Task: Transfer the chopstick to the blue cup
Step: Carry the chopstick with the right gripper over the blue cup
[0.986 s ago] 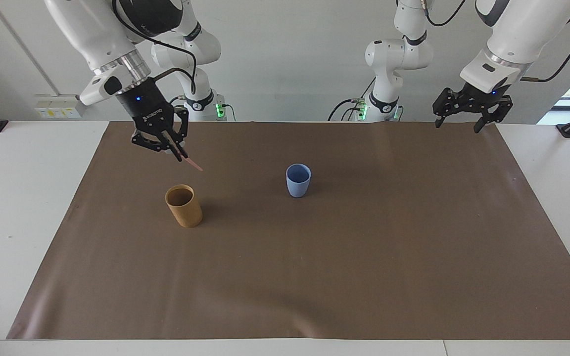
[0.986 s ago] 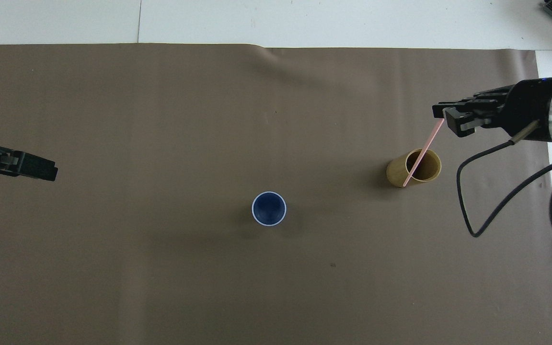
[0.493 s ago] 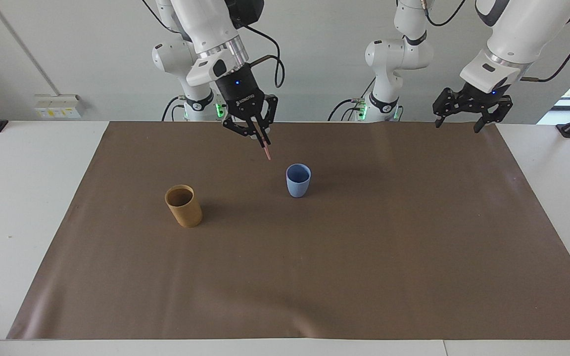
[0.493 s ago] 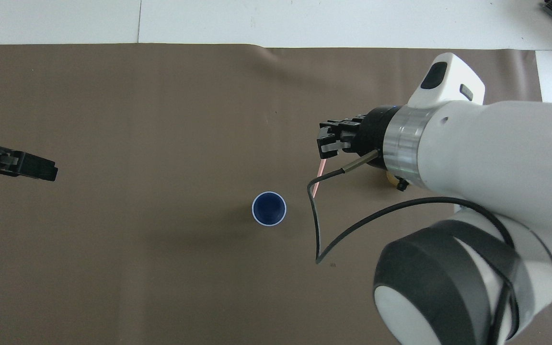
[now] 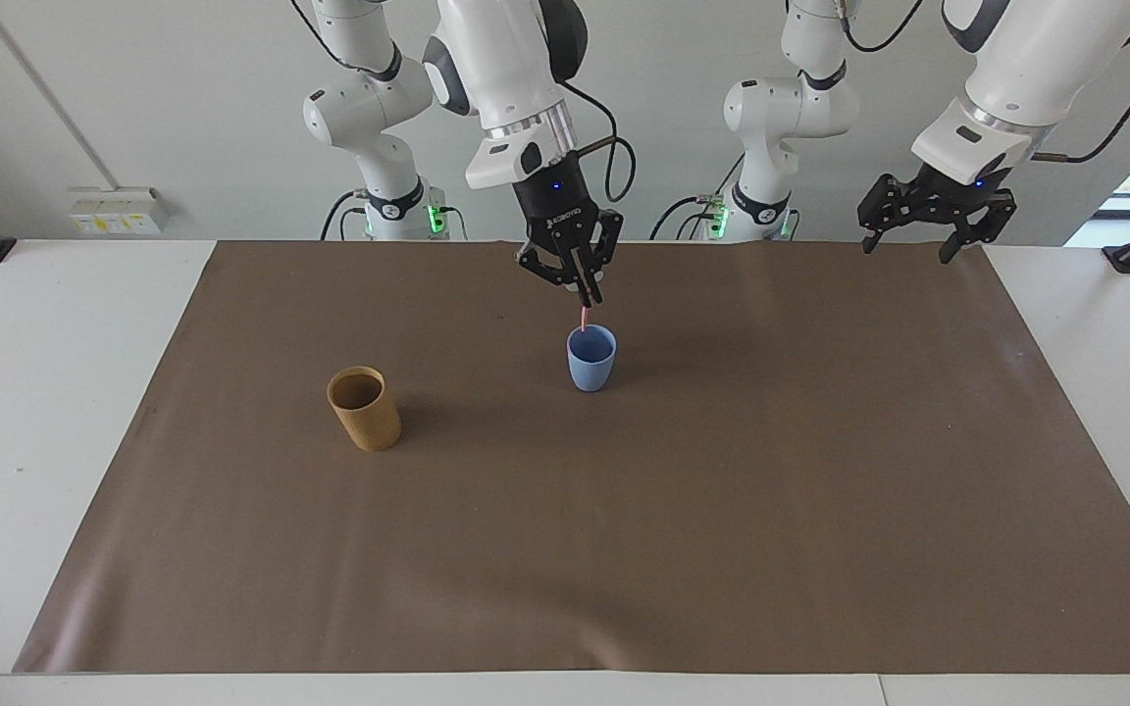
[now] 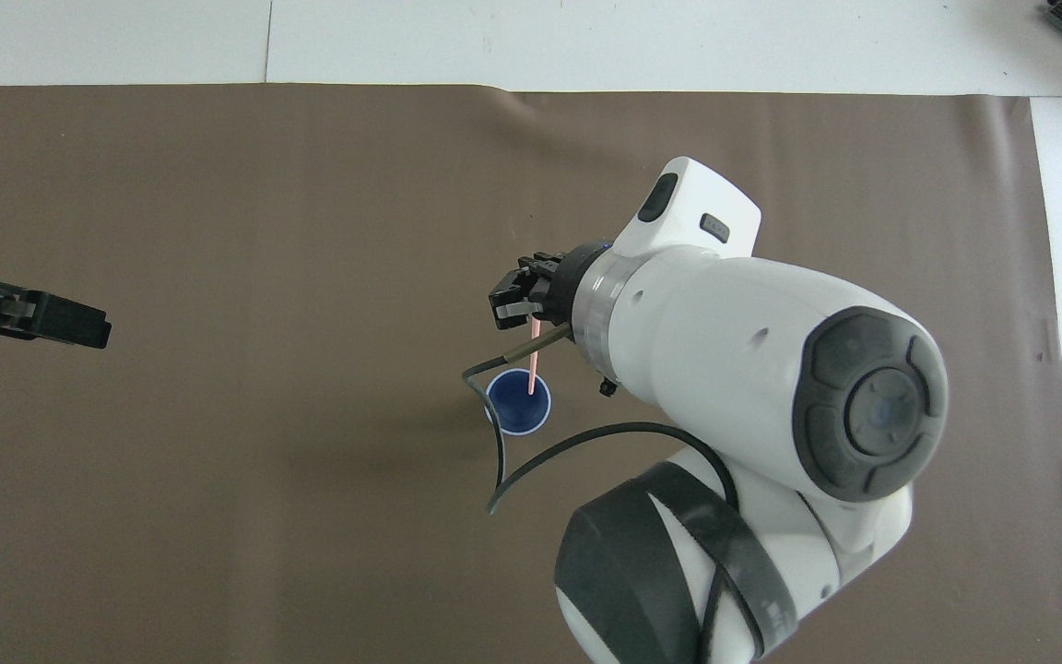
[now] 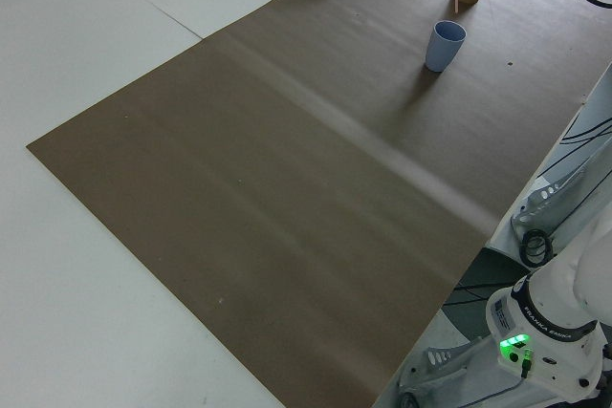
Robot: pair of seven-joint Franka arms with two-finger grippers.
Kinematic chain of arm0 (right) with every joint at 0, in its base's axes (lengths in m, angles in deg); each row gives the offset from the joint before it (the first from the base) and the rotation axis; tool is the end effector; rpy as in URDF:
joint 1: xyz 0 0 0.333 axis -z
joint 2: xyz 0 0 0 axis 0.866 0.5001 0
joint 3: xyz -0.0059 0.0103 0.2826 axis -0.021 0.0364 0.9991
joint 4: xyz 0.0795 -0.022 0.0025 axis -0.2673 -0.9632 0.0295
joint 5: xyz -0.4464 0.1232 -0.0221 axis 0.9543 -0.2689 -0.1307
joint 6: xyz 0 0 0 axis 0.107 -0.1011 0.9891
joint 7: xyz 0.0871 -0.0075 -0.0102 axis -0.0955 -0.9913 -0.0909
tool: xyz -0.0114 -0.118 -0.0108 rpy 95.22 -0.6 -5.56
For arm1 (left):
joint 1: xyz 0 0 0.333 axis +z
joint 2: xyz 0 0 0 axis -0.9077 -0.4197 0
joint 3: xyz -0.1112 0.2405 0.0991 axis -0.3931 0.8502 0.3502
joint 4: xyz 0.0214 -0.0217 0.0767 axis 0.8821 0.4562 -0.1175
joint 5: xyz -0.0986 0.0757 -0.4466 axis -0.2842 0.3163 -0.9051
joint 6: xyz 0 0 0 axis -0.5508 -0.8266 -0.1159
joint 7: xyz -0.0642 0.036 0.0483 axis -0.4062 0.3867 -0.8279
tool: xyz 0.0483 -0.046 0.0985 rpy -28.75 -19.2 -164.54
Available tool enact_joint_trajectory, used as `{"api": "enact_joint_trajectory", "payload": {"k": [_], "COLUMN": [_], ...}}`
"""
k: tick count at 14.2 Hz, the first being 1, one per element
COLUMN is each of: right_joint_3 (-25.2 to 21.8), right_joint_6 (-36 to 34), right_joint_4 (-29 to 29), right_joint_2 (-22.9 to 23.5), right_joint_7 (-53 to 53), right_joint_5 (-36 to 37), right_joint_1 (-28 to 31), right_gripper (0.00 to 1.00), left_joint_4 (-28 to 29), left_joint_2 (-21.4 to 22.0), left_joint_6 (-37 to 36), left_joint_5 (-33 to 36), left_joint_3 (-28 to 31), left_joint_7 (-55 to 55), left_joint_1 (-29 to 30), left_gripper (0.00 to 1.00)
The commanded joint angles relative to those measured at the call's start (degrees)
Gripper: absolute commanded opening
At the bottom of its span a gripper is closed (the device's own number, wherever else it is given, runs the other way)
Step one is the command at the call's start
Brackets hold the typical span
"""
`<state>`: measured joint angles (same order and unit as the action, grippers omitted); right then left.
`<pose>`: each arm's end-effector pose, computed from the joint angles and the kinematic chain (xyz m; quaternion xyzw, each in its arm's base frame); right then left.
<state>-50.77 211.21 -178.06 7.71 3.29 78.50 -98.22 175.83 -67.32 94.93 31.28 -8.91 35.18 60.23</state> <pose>0.5966 0.3786 0.5280 -0.9534 -0.1578 -0.2218 0.1301 0.6040 -0.0721 0.6014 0.9928 -0.1191 -0.0138 0.0046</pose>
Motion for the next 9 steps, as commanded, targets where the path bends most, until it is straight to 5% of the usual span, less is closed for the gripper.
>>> {"api": "enact_joint_trajectory", "payload": {"k": [1,9], "right_joint_3": [-0.2,-0.1], "right_joint_6": [1.3,5.5], "right_joint_4": [0.1,-6.6], "right_joint_2": [1.4,2.5], "right_joint_7": [2.0,2.7], "right_joint_5": [2.4,3.1], "right_joint_1": [-0.4,-2.2], "right_gripper": [0.00,0.00], "left_joint_4": [1.2,1.2], "left_joint_2": [1.2,1.2], "left_joint_6": [-0.3,-0.3], "left_joint_5": [1.1,1.1], "left_joint_3": [-0.5,-0.5], "left_joint_7": [0.2,0.2], "left_joint_1": [0.6,0.6], "left_gripper": [1.00,1.00]}}
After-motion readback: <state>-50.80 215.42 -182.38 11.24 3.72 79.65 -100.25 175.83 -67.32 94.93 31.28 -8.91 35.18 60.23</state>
